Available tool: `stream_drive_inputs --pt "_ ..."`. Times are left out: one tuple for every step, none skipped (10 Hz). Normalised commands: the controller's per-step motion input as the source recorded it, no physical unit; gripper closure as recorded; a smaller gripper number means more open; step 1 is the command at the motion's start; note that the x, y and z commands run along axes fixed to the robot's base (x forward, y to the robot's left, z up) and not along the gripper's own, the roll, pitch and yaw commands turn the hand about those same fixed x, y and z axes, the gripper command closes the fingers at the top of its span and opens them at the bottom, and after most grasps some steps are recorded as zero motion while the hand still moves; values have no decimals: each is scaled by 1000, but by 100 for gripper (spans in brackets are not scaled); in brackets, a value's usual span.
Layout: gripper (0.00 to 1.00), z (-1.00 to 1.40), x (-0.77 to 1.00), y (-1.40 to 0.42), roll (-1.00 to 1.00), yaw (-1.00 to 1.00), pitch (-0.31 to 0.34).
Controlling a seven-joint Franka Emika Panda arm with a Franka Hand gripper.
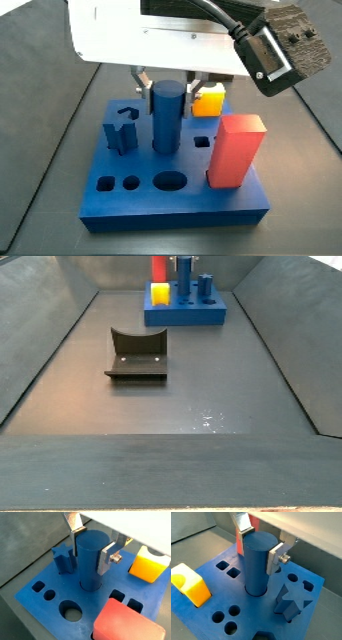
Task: Pick up the round object. Move up. Place the round object on the fixture. Regrasp the round object. Move to above the board. Insert the round object.
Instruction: Insert the round object.
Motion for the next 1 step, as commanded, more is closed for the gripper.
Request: stream_drive_inputs --pt "100 0 0 0 0 0 0"
